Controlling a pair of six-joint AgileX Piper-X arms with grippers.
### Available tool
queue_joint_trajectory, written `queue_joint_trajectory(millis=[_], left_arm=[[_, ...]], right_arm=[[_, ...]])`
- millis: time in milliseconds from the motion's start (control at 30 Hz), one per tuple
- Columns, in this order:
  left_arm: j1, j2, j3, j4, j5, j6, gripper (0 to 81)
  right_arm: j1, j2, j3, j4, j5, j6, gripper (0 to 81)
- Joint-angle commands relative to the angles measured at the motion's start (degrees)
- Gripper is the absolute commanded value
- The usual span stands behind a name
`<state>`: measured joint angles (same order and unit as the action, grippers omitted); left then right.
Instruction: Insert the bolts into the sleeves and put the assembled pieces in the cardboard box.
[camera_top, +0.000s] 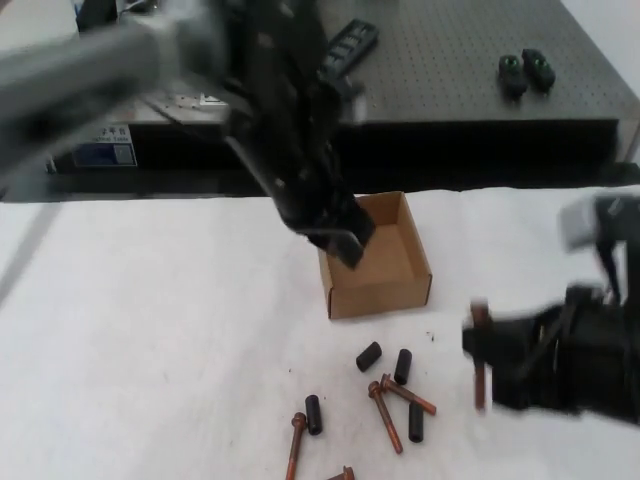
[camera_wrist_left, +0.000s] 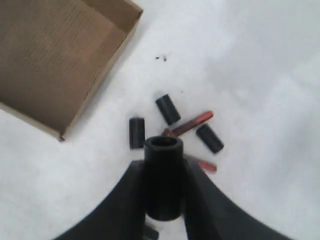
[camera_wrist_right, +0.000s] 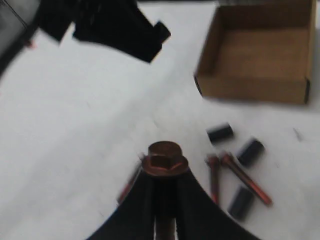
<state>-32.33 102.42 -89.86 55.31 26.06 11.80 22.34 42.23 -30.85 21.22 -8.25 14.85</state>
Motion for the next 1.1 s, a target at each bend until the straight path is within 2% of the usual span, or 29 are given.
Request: queue_joint_trajectory(millis=[0,100,167,233,333,467,600,700,1067], left_arm=[[-0.2,-14.8,17.2,-17.1,1.2,-8.4,0.7],[-0.2,-26.0,31.5,-32.0,3.9,-13.0,0.7],[-0.2,-32.5,39.5,-40.0,9.0,-13.2,0.7],[-0.7,-37.5,45.2,-46.6,14.3,-13.7,0.7],[-1.0,-42.0,49.5,-50.9,16.9,-17.3,0.7],[-1.0,-43.0,50.4,-50.3,24.7,-17.4,0.7],[-1.0,-43.0,50.4,-51.3,26.2,-17.3,0.7],[-1.0,-43.0,50.4,-51.5,30.8,-17.3,0.7],[-1.0,-43.0,50.4,-51.5,31.2,-17.8,0.7]], right_arm=[[-0.2,-0.9,0.0,-12.3,-3.0,5.6,0.3],[-0.2,0.0,0.0,-22.4,-4.9,9.8,0.3],[-0.2,1.5,0.0,-30.1,-7.6,12.6,0.3],[-0.2,3.5,0.0,-35.8,-10.4,15.2,0.3],[-0.2,7.1,0.0,-39.3,-13.5,18.2,0.3],[0.1,10.4,0.0,-43.3,-19.4,19.1,0.3],[1.2,11.0,-0.1,-42.8,-19.7,19.0,0.3],[1.7,11.2,-0.1,-43.0,-20.1,18.6,0.3],[1.8,11.2,-0.1,-43.0,-26.2,18.6,0.3]])
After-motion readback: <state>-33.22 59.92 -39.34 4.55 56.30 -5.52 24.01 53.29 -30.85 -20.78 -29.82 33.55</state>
